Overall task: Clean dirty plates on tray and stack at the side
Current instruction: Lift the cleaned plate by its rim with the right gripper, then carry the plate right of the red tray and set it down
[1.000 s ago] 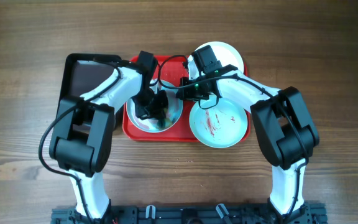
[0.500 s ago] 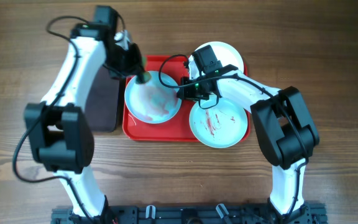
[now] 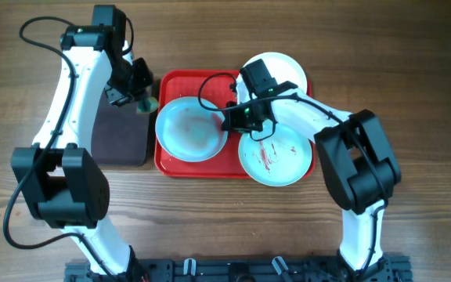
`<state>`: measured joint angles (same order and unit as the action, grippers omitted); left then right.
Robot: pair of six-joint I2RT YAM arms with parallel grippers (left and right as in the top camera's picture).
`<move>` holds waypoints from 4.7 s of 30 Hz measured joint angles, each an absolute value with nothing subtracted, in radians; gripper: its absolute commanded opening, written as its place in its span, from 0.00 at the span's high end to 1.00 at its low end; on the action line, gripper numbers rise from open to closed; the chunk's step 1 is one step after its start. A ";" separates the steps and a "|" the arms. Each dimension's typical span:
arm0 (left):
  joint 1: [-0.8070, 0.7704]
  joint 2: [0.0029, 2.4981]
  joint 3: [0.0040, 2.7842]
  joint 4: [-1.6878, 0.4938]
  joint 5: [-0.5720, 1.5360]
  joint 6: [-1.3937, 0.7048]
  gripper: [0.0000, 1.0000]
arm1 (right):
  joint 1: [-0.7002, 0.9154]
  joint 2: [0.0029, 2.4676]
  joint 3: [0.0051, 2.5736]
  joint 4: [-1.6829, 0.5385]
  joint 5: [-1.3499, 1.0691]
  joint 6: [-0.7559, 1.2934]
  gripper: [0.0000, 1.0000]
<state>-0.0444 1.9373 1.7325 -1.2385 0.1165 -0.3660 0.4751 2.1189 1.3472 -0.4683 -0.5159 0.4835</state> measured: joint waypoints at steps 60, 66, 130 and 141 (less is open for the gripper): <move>-0.044 1.937 1.732 -1.243 0.080 -0.364 0.96 | 1.055 1.757 1.330 -0.059 1.427 -0.275 0.96; -0.044 1.937 1.732 -1.243 0.079 -0.364 0.96 | 1.055 1.757 1.330 -0.050 1.440 -0.360 0.96; -0.044 1.937 1.732 -1.246 0.080 -0.364 0.96 | -0.395 1.755 1.329 -0.831 -0.090 0.337 0.96; -0.044 1.937 1.732 -1.246 0.080 -0.364 0.96 | -0.413 1.840 1.322 -0.876 -0.070 0.363 0.96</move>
